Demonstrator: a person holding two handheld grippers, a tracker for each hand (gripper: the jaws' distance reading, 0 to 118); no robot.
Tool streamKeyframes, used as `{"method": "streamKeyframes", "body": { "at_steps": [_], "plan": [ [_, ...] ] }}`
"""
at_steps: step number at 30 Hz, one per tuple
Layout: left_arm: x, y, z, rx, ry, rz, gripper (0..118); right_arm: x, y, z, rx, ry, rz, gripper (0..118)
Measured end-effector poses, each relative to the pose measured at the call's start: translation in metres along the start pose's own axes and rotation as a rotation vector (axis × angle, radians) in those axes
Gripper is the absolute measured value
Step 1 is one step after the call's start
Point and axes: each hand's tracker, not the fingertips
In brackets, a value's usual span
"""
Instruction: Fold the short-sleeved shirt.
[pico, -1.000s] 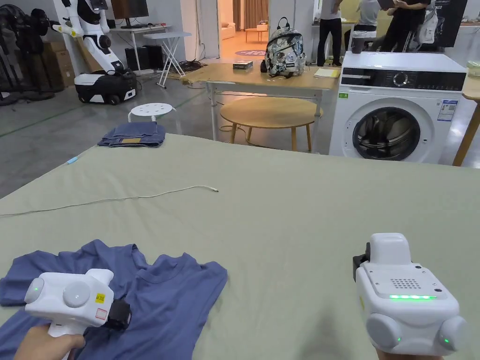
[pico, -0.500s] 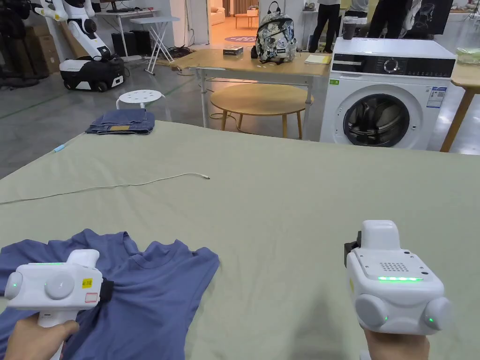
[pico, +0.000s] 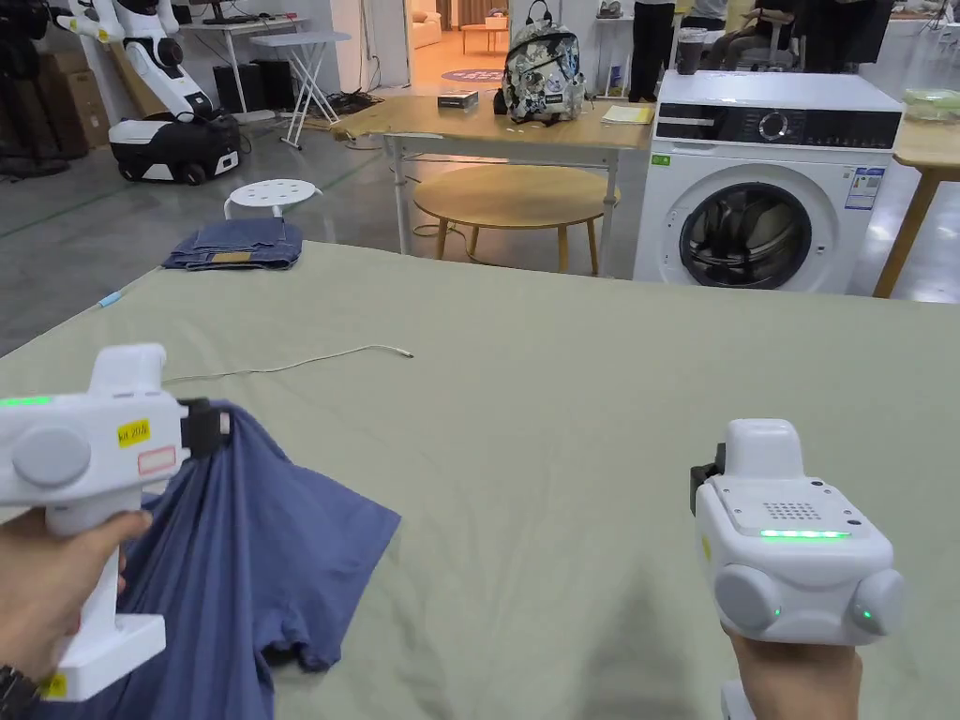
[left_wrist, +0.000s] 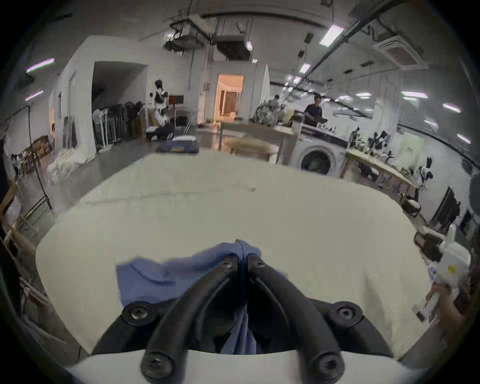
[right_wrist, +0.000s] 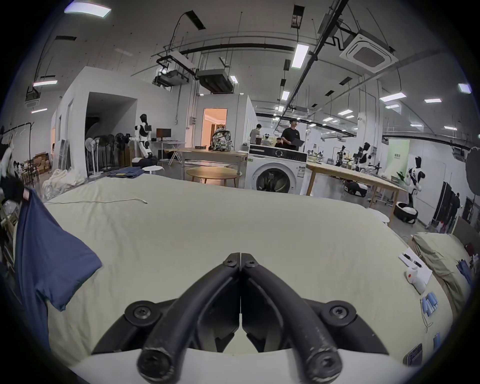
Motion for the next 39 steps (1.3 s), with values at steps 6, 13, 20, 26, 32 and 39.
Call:
{"method": "streamKeyframes", "body": {
  "at_steps": [6, 13, 20, 26, 32, 39],
  "plan": [
    [0.067, 0.051, 0.007, 0.096, -0.101, -0.083, 0, 0.014, 0.005, 0.005, 0.019, -0.018, -0.025, 0],
    [0.159, 0.092, -0.009, 0.142, -0.256, -0.199, 0, 0.044, 0.008, 0.018, 0.039, -0.058, -0.055, 0],
    [0.265, 0.093, -0.037, 0.118, -0.433, -0.256, 0, 0.088, 0.007, 0.036, 0.061, -0.14, -0.1, 0],
    [0.359, 0.07, -0.051, 0.066, -0.617, -0.289, 0, 0.13, 0.0, 0.055, 0.069, -0.224, -0.122, 0],
    [0.43, 0.022, -0.052, -0.016, -0.728, -0.378, 0, 0.166, -0.013, 0.071, 0.059, -0.304, -0.137, 0],
    [0.449, -0.047, -0.078, -0.185, -0.774, -0.368, 0, 0.19, -0.03, 0.083, 0.034, -0.356, -0.151, 0]
  ]
}}
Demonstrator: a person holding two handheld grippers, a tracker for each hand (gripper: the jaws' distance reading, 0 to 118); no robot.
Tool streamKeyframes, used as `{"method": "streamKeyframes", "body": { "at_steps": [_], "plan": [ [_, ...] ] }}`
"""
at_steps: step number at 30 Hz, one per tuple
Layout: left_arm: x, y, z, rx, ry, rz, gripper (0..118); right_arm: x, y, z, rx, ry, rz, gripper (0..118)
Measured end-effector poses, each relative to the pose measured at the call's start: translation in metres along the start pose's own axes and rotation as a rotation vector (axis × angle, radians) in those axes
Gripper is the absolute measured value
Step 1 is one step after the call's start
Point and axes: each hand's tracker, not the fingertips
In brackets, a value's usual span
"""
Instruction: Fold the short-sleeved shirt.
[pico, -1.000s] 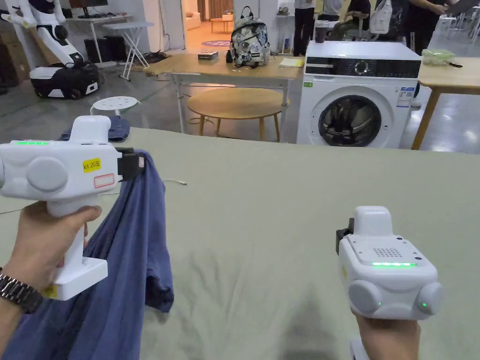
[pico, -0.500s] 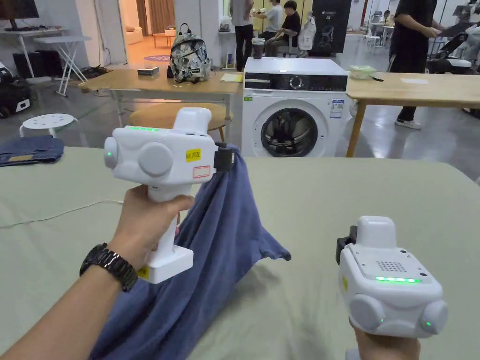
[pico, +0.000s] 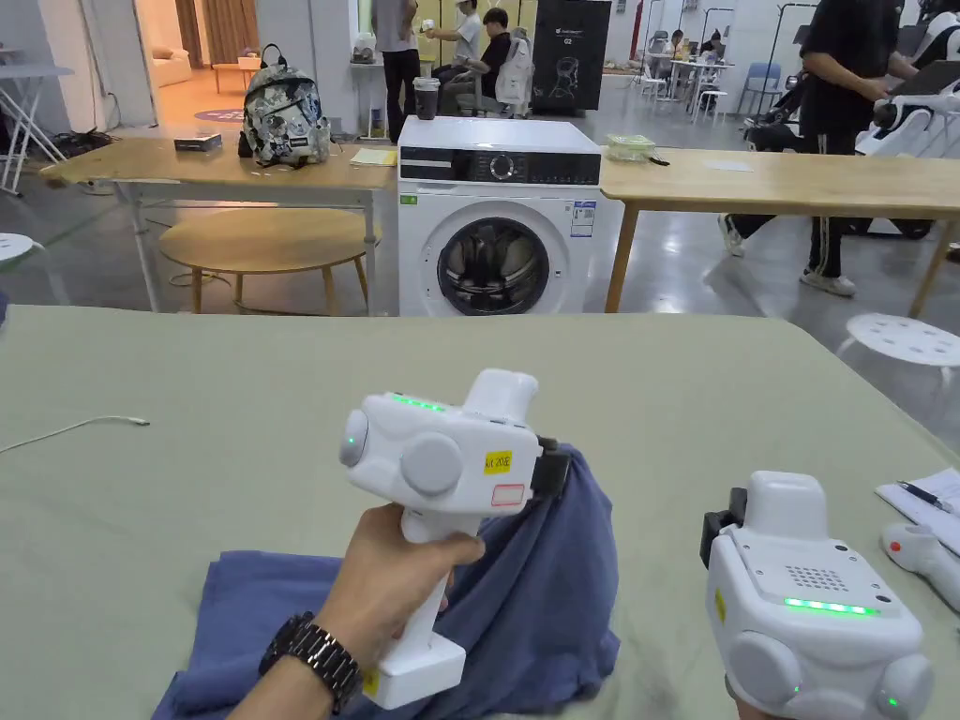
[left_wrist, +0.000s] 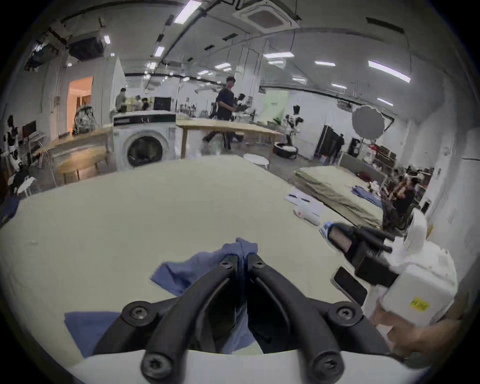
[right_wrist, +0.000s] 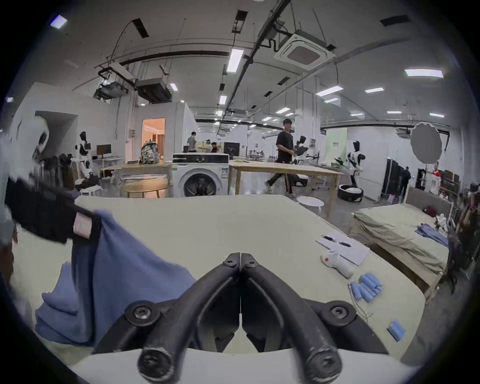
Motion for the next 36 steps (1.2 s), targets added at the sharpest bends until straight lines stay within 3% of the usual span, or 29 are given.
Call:
{"method": "streamKeyframes", "body": {
  "at_steps": [3, 6, 8, 9, 17, 18, 20, 22, 31, 36],
  "plan": [
    [0.0, -0.021, -0.006, -0.028, -0.005, 0.031, 1, 0.004, -0.004, -0.001, -0.014, -0.008, -0.004, 0],
    [-0.004, -0.032, 0.002, -0.026, -0.002, 0.046, 18, 0.003, -0.005, -0.001, -0.023, -0.007, -0.009, 0],
    [-0.008, -0.035, 0.01, -0.015, 0.007, 0.061, 56, 0.0, -0.005, -0.001, -0.024, -0.002, -0.01, 0],
    [-0.01, -0.037, 0.016, -0.003, 0.016, 0.072, 66, -0.002, -0.004, -0.001, -0.024, 0.003, -0.012, 0],
    [-0.04, -0.05, 0.077, 0.131, 0.148, 0.138, 63, -0.021, 0.004, 0.002, -0.005, 0.048, -0.021, 0],
    [-0.044, -0.054, 0.085, 0.138, 0.165, 0.145, 56, -0.023, 0.005, 0.002, -0.002, 0.055, -0.021, 0],
    [-0.051, -0.064, 0.1, 0.162, 0.219, 0.156, 19, -0.028, 0.005, 0.002, 0.001, 0.064, -0.015, 0],
    [-0.057, -0.078, 0.113, 0.175, 0.292, 0.161, 0, -0.034, 0.005, 0.003, 0.004, 0.078, -0.012, 0],
    [-0.089, -0.133, 0.142, 0.138, 0.431, 0.255, 0, -0.055, 0.0, -0.001, -0.007, 0.125, 0.001, 0],
    [-0.141, -0.136, 0.148, 0.082, 0.476, 0.345, 0, -0.064, -0.001, -0.01, -0.024, 0.143, 0.012, 0]
  ]
}}
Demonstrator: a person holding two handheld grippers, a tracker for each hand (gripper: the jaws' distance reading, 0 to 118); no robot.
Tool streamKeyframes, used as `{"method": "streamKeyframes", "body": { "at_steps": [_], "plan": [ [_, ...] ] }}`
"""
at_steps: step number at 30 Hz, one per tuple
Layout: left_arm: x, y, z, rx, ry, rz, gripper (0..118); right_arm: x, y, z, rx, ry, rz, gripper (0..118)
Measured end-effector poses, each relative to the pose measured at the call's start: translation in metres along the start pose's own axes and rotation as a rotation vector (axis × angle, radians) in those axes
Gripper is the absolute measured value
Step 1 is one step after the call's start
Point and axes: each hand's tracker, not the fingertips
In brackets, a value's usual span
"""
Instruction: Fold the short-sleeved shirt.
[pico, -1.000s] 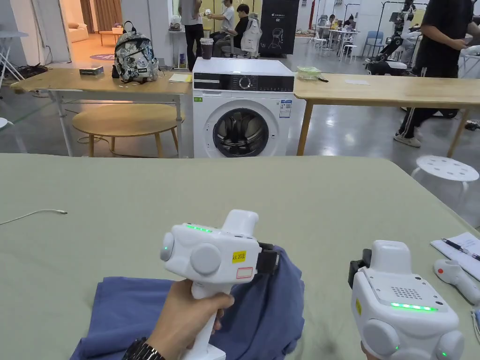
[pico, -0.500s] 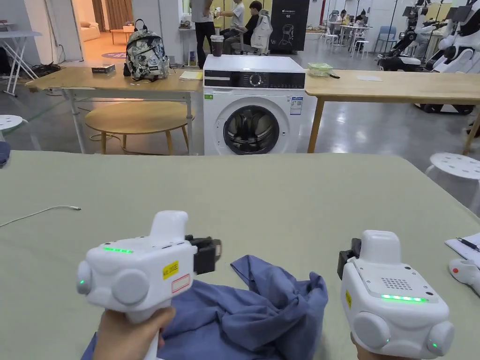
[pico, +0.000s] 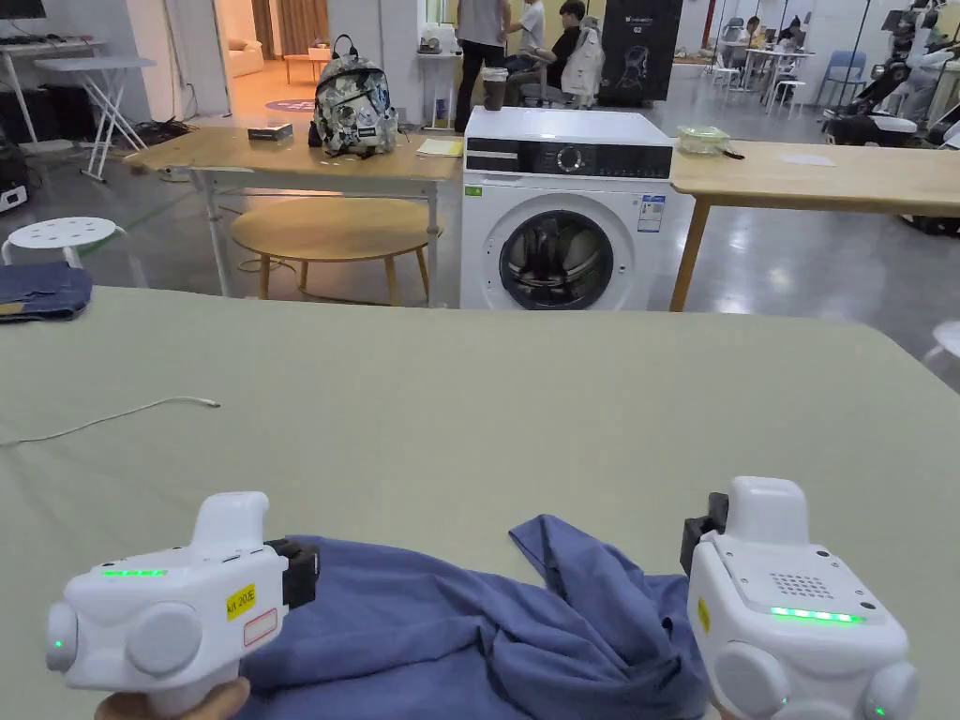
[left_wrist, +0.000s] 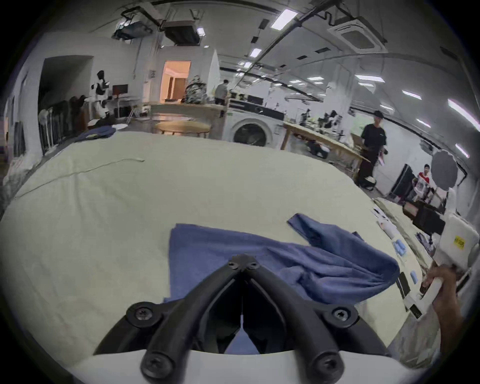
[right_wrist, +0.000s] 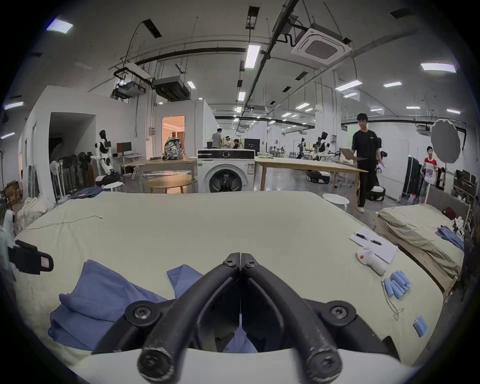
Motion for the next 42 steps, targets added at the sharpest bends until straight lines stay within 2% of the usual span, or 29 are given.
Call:
{"method": "streamKeyframes", "body": {
  "at_steps": [6, 12, 13, 16, 18, 19, 26, 28, 29, 30, 32, 33, 35, 38, 42],
  "plan": [
    [-0.049, 0.044, -0.048, -0.086, 0.044, 0.05, 0, -0.007, 0.002, -0.014, -0.009, 0.019, 0.013, 0],
    [-0.075, 0.077, -0.11, -0.224, 0.008, 0.113, 0, -0.01, -0.001, -0.031, -0.032, 0.027, 0.016, 0],
    [-0.077, 0.08, -0.12, -0.245, 0.017, 0.113, 12, -0.009, -0.002, -0.033, -0.035, 0.026, 0.016, 0],
    [-0.077, 0.082, -0.142, -0.321, 0.066, 0.089, 56, -0.006, -0.005, -0.038, -0.046, 0.018, 0.023, 0],
    [-0.078, 0.08, -0.157, -0.365, 0.076, 0.096, 74, -0.003, -0.007, -0.04, -0.053, 0.011, 0.025, 0],
    [-0.078, 0.079, -0.162, -0.375, 0.083, 0.092, 75, -0.001, -0.008, -0.041, -0.055, 0.008, 0.028, 0],
    [-0.069, 0.055, -0.195, -0.512, 0.224, -0.021, 74, 0.007, -0.013, -0.049, -0.088, -0.019, 0.028, 0],
    [-0.058, 0.052, -0.191, -0.486, 0.245, -0.083, 67, 0.008, -0.015, -0.049, -0.093, -0.024, 0.031, 0],
    [-0.054, 0.051, -0.19, -0.472, 0.239, -0.09, 60, 0.009, -0.015, -0.049, -0.095, -0.026, 0.033, 0],
    [-0.05, 0.05, -0.188, -0.463, 0.217, -0.109, 48, 0.009, -0.016, -0.05, -0.096, -0.029, 0.036, 0],
    [-0.044, 0.05, -0.187, -0.447, 0.201, -0.131, 8, 0.01, -0.016, -0.051, -0.101, -0.032, 0.037, 0],
    [-0.041, 0.048, -0.187, -0.449, 0.165, -0.127, 0, 0.012, -0.016, -0.052, -0.106, -0.033, 0.035, 0],
    [-0.04, 0.047, -0.183, -0.441, 0.186, -0.139, 0, 0.015, -0.015, -0.052, -0.11, -0.033, 0.03, 0],
    [-0.043, 0.052, -0.165, -0.392, 0.118, -0.068, 0, 0.027, -0.007, -0.051, -0.106, -0.043, 0.027, 0],
    [-0.043, 0.065, -0.134, -0.286, 0.061, -0.047, 0, 0.051, 0.013, -0.061, -0.153, -0.029, 0.006, 0]
  ]
}}
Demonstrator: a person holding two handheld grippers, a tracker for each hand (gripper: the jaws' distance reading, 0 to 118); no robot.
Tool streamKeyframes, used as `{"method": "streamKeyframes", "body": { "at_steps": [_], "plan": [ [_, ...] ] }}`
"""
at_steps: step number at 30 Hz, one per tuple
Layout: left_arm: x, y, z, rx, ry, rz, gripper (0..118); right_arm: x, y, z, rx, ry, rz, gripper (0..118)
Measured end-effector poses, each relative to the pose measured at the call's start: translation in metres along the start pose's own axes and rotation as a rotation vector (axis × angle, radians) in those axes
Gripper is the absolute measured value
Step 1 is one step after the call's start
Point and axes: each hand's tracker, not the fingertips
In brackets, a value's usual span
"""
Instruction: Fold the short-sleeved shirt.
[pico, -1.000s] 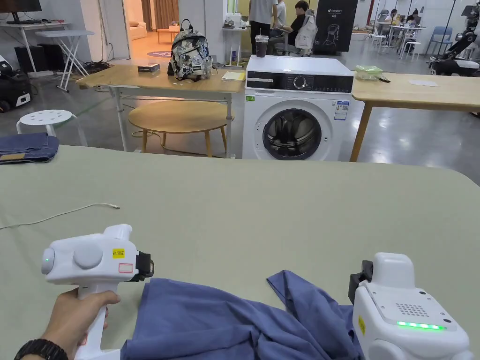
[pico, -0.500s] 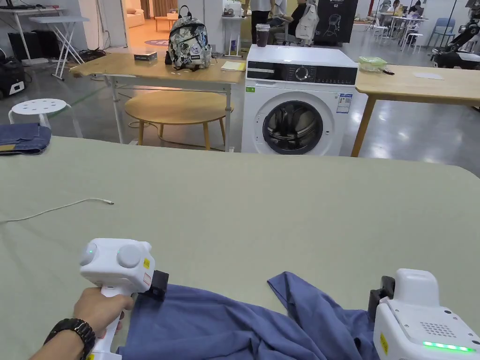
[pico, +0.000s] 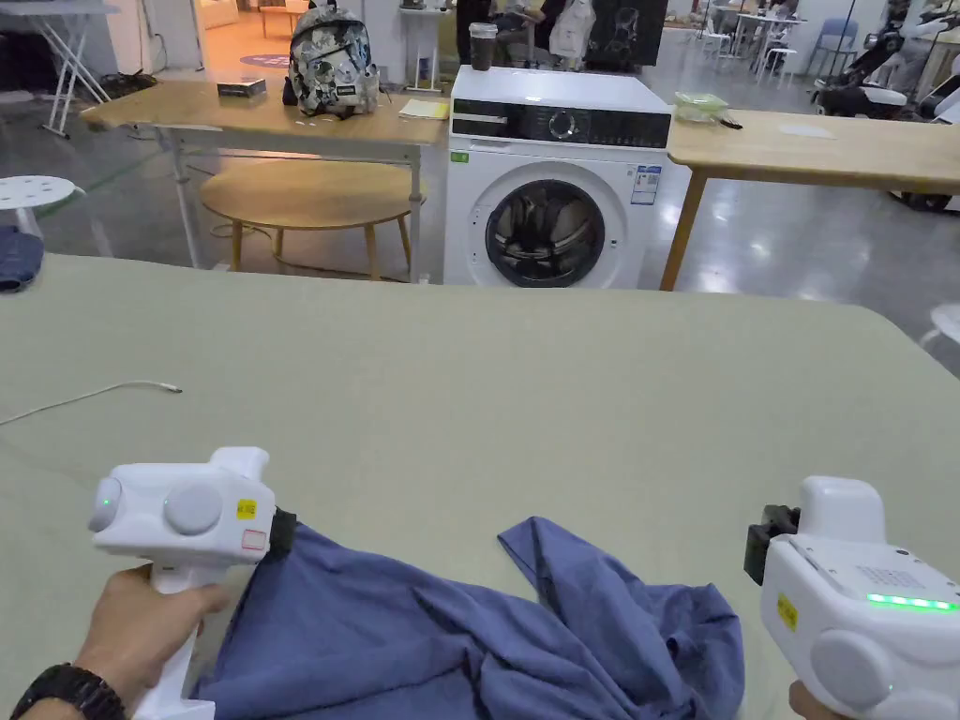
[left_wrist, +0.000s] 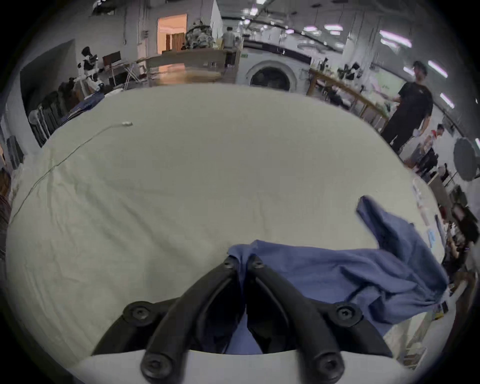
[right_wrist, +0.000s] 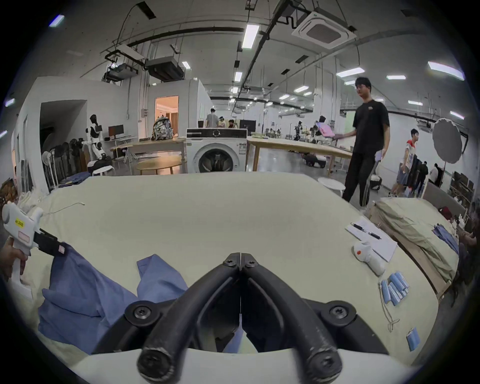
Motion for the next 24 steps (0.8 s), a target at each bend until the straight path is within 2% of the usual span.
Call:
{"method": "streamKeyframes", "body": {
  "at_steps": [2, 4, 5, 6, 7, 8, 9, 12, 15, 16, 17, 18, 19, 20, 24],
  "plan": [
    [0.005, -0.003, 0.024, 0.067, -0.012, -0.001, 0, 0.011, 0.01, -0.012, -0.099, 0.038, -0.003, 0],
    [0.007, -0.006, 0.037, 0.071, -0.031, 0.007, 0, 0.015, 0.013, -0.026, -0.172, 0.036, 0.013, 2],
    [0.009, -0.009, 0.044, 0.094, -0.036, 0.006, 0, 0.016, 0.014, -0.033, -0.215, 0.045, 0.021, 15],
    [0.012, -0.011, 0.049, 0.092, -0.032, 0.0, 0, 0.016, 0.013, -0.04, -0.241, 0.06, 0.031, 36],
    [0.015, -0.014, 0.053, 0.096, -0.032, -0.005, 0, 0.014, 0.01, -0.047, -0.277, 0.082, 0.043, 67],
    [0.017, -0.017, 0.057, 0.1, -0.034, -0.01, 0, 0.013, 0.006, -0.055, -0.304, 0.088, 0.053, 78],
    [0.019, -0.02, 0.06, 0.103, -0.034, -0.017, 0, 0.01, -0.001, -0.065, -0.342, 0.094, 0.075, 78],
    [0.023, -0.027, 0.064, 0.101, -0.03, -0.025, 0, 0.002, -0.019, -0.087, -0.433, 0.107, 0.108, 78],
    [0.024, -0.035, 0.063, 0.098, -0.032, -0.019, 0, -0.002, -0.044, -0.113, -0.566, 0.117, 0.054, 78],
    [0.024, -0.037, 0.064, 0.096, -0.033, -0.018, 0, -0.002, -0.051, -0.117, -0.597, 0.116, 0.039, 72],
    [0.025, -0.04, 0.065, 0.094, -0.035, -0.015, 0, -0.002, -0.058, -0.119, -0.619, 0.117, 0.025, 53],
    [0.019, -0.039, 0.059, 0.093, -0.035, -0.014, 0, -0.002, -0.064, -0.121, -0.633, 0.142, 0.007, 22],
    [0.018, -0.04, 0.058, 0.091, -0.035, -0.014, 0, 0.0, -0.067, -0.119, -0.62, 0.172, -0.034, 4],
    [0.017, -0.041, 0.059, 0.087, -0.035, -0.011, 0, 0.001, -0.069, -0.116, -0.591, 0.162, -0.069, 3],
    [0.016, -0.043, 0.059, 0.085, -0.029, -0.01, 0, 0.004, -0.064, -0.105, -0.567, 0.152, -0.068, 1]
  ]
}}
